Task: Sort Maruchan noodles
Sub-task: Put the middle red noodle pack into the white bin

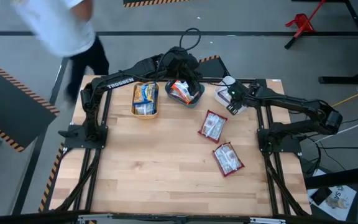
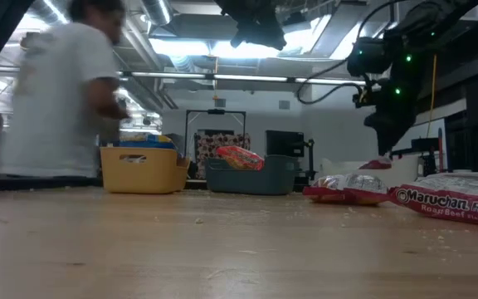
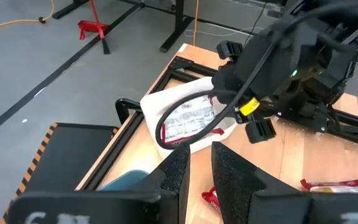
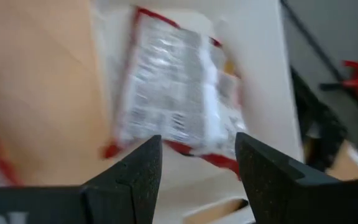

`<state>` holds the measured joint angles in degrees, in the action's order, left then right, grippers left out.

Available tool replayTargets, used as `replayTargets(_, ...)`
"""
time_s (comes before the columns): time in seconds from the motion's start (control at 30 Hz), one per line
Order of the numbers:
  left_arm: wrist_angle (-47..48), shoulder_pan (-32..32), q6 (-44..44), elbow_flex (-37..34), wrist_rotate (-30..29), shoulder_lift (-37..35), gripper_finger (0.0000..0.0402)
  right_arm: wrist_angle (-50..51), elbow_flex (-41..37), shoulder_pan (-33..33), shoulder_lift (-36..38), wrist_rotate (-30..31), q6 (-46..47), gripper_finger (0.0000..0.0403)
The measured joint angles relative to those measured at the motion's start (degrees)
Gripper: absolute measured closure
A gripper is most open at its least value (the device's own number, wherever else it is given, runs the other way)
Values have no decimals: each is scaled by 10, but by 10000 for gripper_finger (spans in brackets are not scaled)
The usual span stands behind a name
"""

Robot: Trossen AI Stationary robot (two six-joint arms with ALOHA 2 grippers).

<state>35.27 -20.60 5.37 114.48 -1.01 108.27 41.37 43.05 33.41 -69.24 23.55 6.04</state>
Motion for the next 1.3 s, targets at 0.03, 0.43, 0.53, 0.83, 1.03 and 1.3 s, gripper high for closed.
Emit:
replayTargets(0.03, 0, 0, 0, 0, 0, 0, 342, -3, 4, 0, 4, -22, 0, 212)
replayTargets(0.43, 46, 0, 0, 0, 32, 0, 342, -51, -8, 1, 20, -194, 11, 212)
replayTargets(0.53, 49, 0, 1, 0, 31, 0, 342, -74, -31, 15, 8, -170, 10, 212)
replayTargets(0.83, 49, 2, 4, 0, 31, 0, 342, -60, -49, 41, -28, -186, 15, 212)
replayTargets(1.03, 56, 9, 4, 0, 52, 0, 342, -54, -35, 41, 5, -204, 42, 212)
replayTargets(1.3, 74, 32, -14, 0, 44, 1, 342, -36, -26, 41, 50, -101, 75, 212)
